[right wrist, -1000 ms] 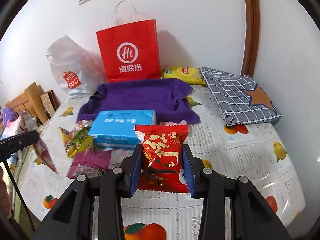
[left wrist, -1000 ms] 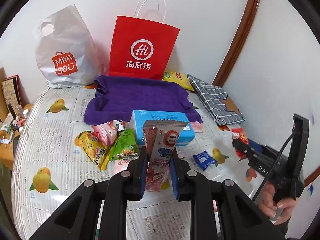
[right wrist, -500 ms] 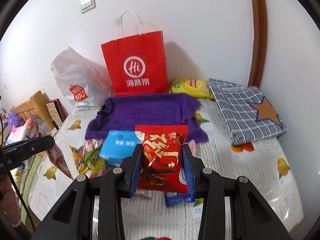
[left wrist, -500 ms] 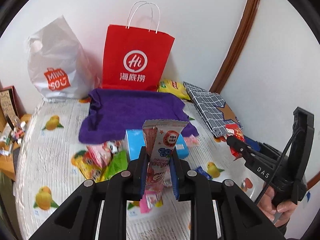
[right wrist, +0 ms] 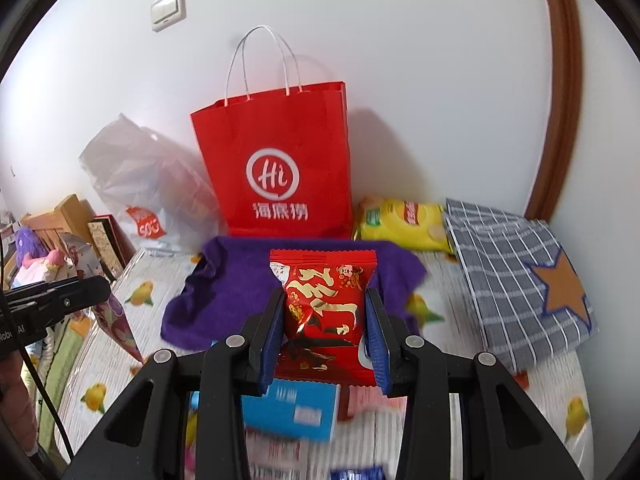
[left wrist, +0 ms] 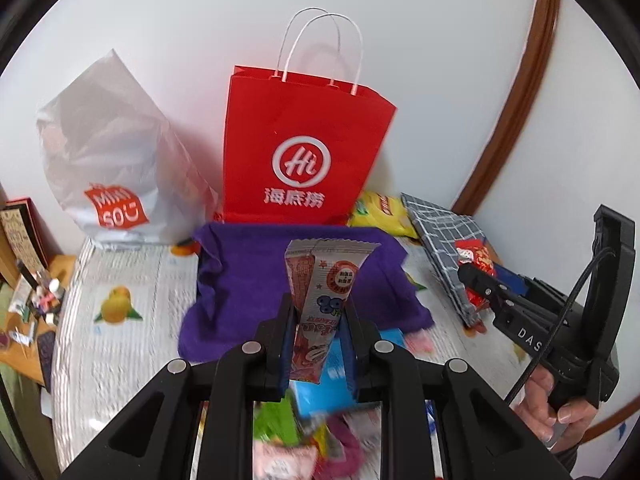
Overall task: Organize snacks
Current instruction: 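Carry the red packet and pink bar with both grippers onto the purple towel, then open both grippers to drop the red packet and pink bar on the towel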
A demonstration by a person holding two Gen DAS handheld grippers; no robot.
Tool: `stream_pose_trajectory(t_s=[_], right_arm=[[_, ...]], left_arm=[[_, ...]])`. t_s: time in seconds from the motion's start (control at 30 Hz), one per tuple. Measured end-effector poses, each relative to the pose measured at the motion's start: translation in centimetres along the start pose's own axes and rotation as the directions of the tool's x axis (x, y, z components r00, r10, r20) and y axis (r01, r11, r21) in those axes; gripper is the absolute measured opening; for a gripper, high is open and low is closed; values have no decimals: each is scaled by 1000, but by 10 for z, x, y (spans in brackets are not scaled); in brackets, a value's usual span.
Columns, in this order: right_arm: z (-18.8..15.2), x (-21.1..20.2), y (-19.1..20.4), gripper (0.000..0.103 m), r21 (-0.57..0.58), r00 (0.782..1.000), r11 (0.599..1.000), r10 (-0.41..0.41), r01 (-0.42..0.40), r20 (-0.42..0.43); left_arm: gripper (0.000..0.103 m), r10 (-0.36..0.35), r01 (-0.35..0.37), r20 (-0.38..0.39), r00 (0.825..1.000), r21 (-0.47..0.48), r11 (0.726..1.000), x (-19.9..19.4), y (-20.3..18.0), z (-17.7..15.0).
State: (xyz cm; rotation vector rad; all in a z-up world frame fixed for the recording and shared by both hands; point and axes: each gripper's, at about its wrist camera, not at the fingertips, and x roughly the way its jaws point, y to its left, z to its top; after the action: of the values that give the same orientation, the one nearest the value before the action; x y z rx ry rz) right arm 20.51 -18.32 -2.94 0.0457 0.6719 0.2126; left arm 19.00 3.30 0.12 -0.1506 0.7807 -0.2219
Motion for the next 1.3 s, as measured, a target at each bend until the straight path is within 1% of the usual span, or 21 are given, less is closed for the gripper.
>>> stream_pose_trajectory(t_s=[0.33,0.47,0.57,0.63,0.73,0.87,0.93,0.97,1.03,1.1,1.23,1.3], right_arm=[[38,69,-13,38,22,1000,1000,-6,7,-24],[51,90,-19,38,22,1000,1000,-14,14,-16],[55,105,-26,38,32,1000,999,-22,23,-20],[54,115,-31,38,39,999,999,-23,24,-28],[47,134,-41,38,60,998,998,-30,33,-57],[36,155,-53,38,70,994,996,-45,52,-103],[33,164,-57,38,66,991,996,-53,62,-124],[32,168,-58,38,62,991,996,-55,63,-122],[28,177,-59,38,53,989,997,-44,52,-142],[22,187,-59,38,46,985,998,-35,43,-166],[13,208,-55,38,29,975,999,-33,41,-220],[7,218,-53,38,24,968,999,-34,42,-250]], left_arm=[[20,30,-30,-42,999,-15,999,63,21,40],[20,40,-43,-83,996,-27,999,88,31,51],[20,41,-45,-106,994,-35,998,107,38,61],[20,42,-46,-123,992,-35,998,117,42,63],[20,61,-71,-167,984,-53,996,139,52,65],[20,43,-67,-236,971,-94,993,169,72,58],[20,43,-70,-253,967,-98,993,179,77,54],[20,41,-69,-257,966,-102,992,183,79,53],[20,23,-56,-269,963,-115,992,192,81,48],[20,16,-53,-305,952,-114,992,204,80,44],[20,13,-50,-326,945,-107,993,214,77,39],[20,23,-58,-327,945,-96,994,218,74,38]])
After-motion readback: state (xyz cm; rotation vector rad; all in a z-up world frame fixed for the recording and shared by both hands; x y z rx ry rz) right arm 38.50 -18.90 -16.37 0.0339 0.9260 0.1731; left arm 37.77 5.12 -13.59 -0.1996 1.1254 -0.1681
